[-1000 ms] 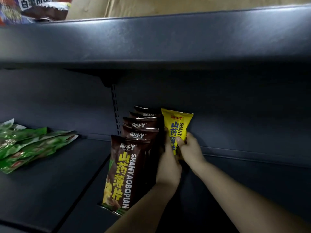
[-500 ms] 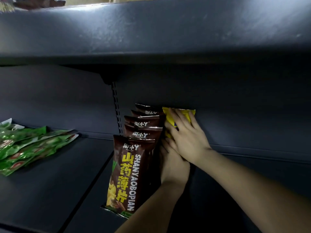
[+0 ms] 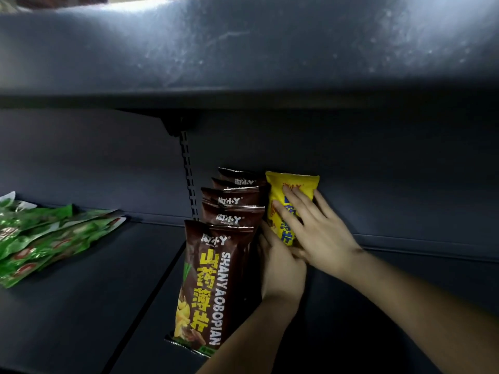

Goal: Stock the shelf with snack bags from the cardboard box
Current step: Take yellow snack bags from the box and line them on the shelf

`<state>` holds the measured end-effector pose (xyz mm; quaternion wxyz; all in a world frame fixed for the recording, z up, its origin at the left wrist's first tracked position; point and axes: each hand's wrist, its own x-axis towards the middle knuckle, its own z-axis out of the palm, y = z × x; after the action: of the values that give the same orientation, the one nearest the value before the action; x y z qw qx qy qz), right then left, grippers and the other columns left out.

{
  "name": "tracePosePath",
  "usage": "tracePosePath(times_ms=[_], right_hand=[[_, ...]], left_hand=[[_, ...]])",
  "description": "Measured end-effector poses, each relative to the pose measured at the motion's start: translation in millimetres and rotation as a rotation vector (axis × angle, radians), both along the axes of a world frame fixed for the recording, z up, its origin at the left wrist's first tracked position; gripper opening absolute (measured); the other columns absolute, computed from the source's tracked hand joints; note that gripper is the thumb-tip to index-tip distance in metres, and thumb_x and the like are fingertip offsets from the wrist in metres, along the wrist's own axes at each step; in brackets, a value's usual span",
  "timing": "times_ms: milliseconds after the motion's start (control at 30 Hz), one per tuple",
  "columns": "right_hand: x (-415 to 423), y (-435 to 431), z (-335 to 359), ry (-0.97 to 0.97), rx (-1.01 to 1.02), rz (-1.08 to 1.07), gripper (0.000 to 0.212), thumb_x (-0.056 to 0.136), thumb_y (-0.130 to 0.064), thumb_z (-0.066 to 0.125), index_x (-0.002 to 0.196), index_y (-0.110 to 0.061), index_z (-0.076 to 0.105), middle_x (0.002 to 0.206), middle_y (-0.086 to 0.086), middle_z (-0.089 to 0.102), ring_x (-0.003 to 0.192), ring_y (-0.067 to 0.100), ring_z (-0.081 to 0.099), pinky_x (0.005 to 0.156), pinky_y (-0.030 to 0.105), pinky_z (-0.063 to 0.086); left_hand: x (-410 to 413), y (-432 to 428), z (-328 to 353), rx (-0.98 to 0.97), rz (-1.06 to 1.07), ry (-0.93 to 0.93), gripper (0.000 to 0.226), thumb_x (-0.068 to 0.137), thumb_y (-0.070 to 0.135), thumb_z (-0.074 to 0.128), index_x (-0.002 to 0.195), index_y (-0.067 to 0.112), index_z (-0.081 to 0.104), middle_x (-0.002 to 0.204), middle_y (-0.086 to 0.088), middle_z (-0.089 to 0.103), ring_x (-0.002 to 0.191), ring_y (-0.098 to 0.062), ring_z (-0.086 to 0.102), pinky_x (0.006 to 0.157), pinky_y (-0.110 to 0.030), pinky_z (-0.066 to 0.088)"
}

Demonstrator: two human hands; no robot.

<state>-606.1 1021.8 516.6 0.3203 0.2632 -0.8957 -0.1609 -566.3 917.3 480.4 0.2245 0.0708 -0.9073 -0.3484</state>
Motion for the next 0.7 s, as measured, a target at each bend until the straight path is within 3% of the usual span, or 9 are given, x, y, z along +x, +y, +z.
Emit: tracePosePath(times_ms=[100,167,300,367,433,500,567,633,700], right_hand=[[4.9,-11.2,-10.4,0.029,-0.082,-0.005,0.061,0.084,-0.019,0.041,0.144,-0.008,0.041,0.152,0.022,0.032,0.139,0.035,0.035,0.108,0.052,0.037],[5.6,-19.3,-12.2,0.039,-0.107,-0.042,0.056,0.086,-0.011,0.032,0.140,-0.009,0.047,0.149,0.021,0.037,0.136,0.034,0.041,0.106,0.049,0.040],[16.2,-24.5,-2.7,0.034,-0.049,-0.126,0.052,0.087,-0.019,0.032,0.132,-0.009,0.054,0.143,0.020,0.047,0.128,0.032,0.050,0.099,0.046,0.044],[25.2,-24.8,9.8,0.006,-0.014,-0.114,0.042,0.085,-0.024,0.044,0.121,-0.010,0.063,0.134,0.016,0.056,0.116,0.029,0.058,0.089,0.040,0.048],[36.0,-23.1,20.7,-0.073,0.023,-0.090,0.029,0.079,-0.026,0.056,0.101,-0.013,0.071,0.116,0.011,0.067,0.096,0.025,0.066,0.075,0.032,0.049],[53.8,-19.2,33.4,-0.079,0.035,-0.094,0.022,0.073,-0.025,0.059,0.087,-0.016,0.073,0.104,0.007,0.071,0.083,0.022,0.068,0.067,0.029,0.047],[73.5,-13.3,42.3,-0.094,0.009,-0.142,0.027,0.079,-0.024,0.063,0.103,-0.013,0.069,0.117,0.009,0.065,0.097,0.024,0.065,0.074,0.033,0.047],[92.8,-5.9,48.5,-0.193,-0.019,-0.166,0.038,0.093,-0.020,0.047,0.129,-0.009,0.050,0.138,0.013,0.047,0.122,0.028,0.050,0.093,0.041,0.039],[110.2,3.5,55.9,-0.227,-0.052,-0.195,0.041,0.095,-0.019,0.042,0.134,-0.008,0.043,0.141,0.013,0.041,0.127,0.030,0.044,0.098,0.044,0.035]], left_hand=[[-1.1,-1.6,-2.7,0.019,-0.039,0.136,0.078,0.084,0.024,0.051,0.151,0.013,0.012,0.155,-0.007,0.023,0.144,-0.020,0.019,0.119,-0.032,0.007],[0.7,-0.5,-3.7,-0.004,-0.092,0.166,0.076,0.086,0.036,0.038,0.152,0.013,0.008,0.156,-0.008,0.020,0.145,-0.020,0.017,0.120,-0.038,0.013],[15.2,1.5,2.7,0.001,-0.144,0.113,0.078,0.089,0.026,0.053,0.151,0.004,0.011,0.154,-0.015,0.021,0.144,-0.026,0.018,0.116,-0.029,0.004],[22.5,2.6,5.2,0.027,-0.193,0.090,0.072,0.087,0.020,0.053,0.148,-0.001,0.020,0.149,-0.020,0.030,0.140,-0.032,0.028,0.118,-0.036,0.016],[31.1,3.9,5.2,0.036,-0.195,0.068,0.066,0.081,0.016,0.051,0.141,-0.003,0.031,0.138,-0.024,0.043,0.128,-0.037,0.041,0.109,-0.044,0.031],[43.0,5.5,7.6,0.039,-0.183,0.064,0.060,0.080,0.006,0.052,0.137,-0.004,0.037,0.129,-0.027,0.048,0.119,-0.041,0.046,0.104,-0.045,0.036],[53.5,8.6,13.3,0.036,-0.189,0.071,0.059,0.080,0.003,0.050,0.137,-0.004,0.037,0.129,-0.029,0.047,0.121,-0.043,0.044,0.107,-0.043,0.033],[64.3,12.7,17.7,-0.032,-0.197,0.065,0.058,0.080,0.011,0.039,0.136,-0.005,0.039,0.131,-0.028,0.046,0.122,-0.042,0.042,0.108,-0.041,0.028],[76.0,18.2,23.9,-0.093,-0.213,0.046,0.063,0.072,0.018,0.029,0.127,-0.006,0.046,0.126,-0.029,0.049,0.118,-0.043,0.044,0.104,-0.041,0.031]])
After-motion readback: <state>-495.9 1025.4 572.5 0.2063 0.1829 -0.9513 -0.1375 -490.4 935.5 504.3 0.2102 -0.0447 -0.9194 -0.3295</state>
